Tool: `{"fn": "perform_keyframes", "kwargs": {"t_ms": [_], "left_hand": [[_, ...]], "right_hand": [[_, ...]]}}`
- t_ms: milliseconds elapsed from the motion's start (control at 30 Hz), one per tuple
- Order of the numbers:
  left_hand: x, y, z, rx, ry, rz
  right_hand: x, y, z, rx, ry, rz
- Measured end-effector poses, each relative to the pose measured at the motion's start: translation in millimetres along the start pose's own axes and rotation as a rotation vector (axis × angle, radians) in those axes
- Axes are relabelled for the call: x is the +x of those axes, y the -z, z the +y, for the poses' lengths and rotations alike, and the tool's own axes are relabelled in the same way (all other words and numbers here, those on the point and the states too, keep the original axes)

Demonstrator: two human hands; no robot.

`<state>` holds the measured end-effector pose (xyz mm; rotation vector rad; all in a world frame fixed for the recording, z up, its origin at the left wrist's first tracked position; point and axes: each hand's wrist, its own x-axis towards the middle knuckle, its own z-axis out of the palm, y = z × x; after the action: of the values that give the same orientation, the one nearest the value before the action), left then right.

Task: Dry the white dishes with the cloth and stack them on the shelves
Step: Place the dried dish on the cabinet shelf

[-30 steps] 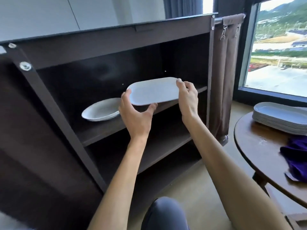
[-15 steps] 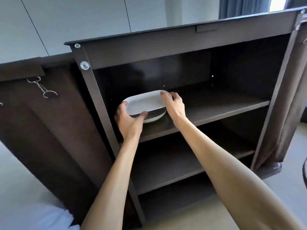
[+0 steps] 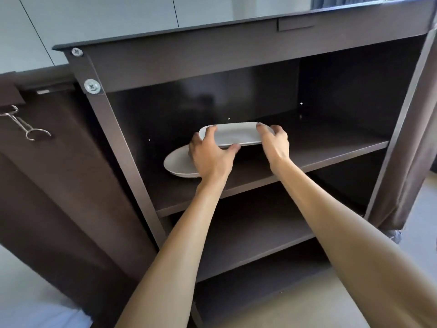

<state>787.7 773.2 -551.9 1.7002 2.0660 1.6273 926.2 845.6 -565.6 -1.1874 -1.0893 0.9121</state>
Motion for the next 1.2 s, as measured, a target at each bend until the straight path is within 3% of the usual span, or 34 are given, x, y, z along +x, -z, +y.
{"fn": "perform_keyframes", "kwargs": {"t_ms": [200, 367, 600, 800, 933, 1100, 1200], "left_hand": [[-18, -56, 42, 0.076, -0.005, -0.120], [-27, -84, 47, 0.023, 0.072, -0.191], [-24, -91, 39, 0.003, 0.184, -0.255], [-16, -81, 31, 0.147, 0.155, -0.312], [-20, -76, 34, 0.211, 0.120, -0.341], [-40, -76, 55, 0.297, -0.028, -0.278], [-56, -85, 84, 0.160, -0.188, -0.298]], "right_hand": [[28, 65, 3, -0.083, -0.045, 0.145], [39, 89, 13, -0.325, -0.042, 0.182], [47, 86, 19, -0.683, -0.024, 0.108], [52, 70, 24, -0.899, 0.003, 0.052], [55, 74, 20, -0.836, -0.017, 0.025], [37, 105, 9, -0.617, 0.060, 0.116], [19, 144, -5, -0.567, 0.137, 0.225]]}}
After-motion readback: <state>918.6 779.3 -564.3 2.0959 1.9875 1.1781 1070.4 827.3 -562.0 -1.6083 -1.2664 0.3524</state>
